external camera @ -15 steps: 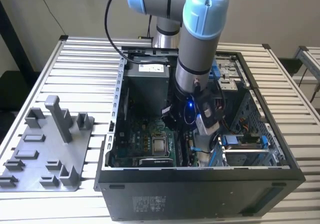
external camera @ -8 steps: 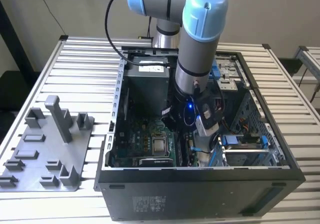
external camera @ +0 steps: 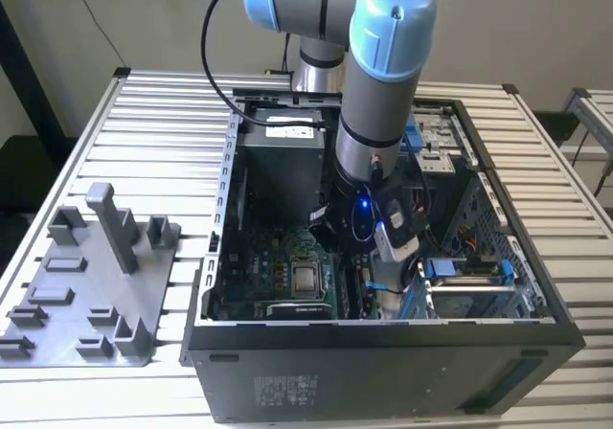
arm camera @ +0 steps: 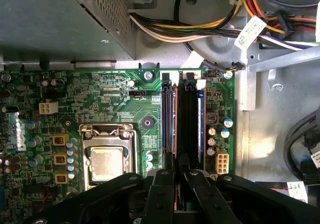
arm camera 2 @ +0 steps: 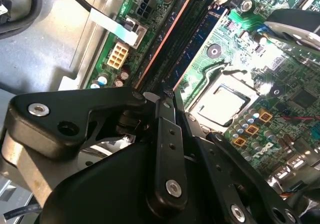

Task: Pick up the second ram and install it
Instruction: 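Insert the second ram into the second slot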

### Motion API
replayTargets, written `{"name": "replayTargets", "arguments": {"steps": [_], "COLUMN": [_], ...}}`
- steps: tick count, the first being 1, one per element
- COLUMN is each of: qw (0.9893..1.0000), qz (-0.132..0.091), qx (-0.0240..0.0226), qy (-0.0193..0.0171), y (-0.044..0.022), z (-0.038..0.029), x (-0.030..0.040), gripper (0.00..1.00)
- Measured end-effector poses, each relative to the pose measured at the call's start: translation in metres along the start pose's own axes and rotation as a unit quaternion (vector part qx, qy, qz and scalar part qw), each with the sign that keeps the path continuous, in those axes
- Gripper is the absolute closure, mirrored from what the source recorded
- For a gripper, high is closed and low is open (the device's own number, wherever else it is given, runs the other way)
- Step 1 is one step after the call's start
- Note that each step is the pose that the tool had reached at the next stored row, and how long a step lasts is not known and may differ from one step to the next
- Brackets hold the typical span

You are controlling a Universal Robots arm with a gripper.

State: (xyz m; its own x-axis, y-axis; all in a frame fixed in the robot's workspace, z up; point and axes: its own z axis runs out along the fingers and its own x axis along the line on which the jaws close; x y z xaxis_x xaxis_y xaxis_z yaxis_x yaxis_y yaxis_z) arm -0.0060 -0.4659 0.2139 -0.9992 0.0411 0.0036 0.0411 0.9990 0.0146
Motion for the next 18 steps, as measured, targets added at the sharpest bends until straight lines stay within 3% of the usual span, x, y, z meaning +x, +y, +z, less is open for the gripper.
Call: {"name": "replayTargets", "arguments": {"steps": [7, 10, 16, 18], "qw": [1.0000, 1.0000, 1.0000, 1.0000], "qz": [0.000, 0.000, 0.000, 0.000], "qx": [0.0001, 0.0000, 0.0001, -0.0001], "qy": [0.0000, 0.0000, 0.0000, 0.0000], "y": [0.0000, 0.0001, 0.0005, 0.0006], "z": [-0.0008, -0.0097, -0.0368, -0.0381], "x": [0.0000, 0.0001, 0.0001, 0.0001], "gripper": [0.72, 0.72, 0.72, 0.72]}}
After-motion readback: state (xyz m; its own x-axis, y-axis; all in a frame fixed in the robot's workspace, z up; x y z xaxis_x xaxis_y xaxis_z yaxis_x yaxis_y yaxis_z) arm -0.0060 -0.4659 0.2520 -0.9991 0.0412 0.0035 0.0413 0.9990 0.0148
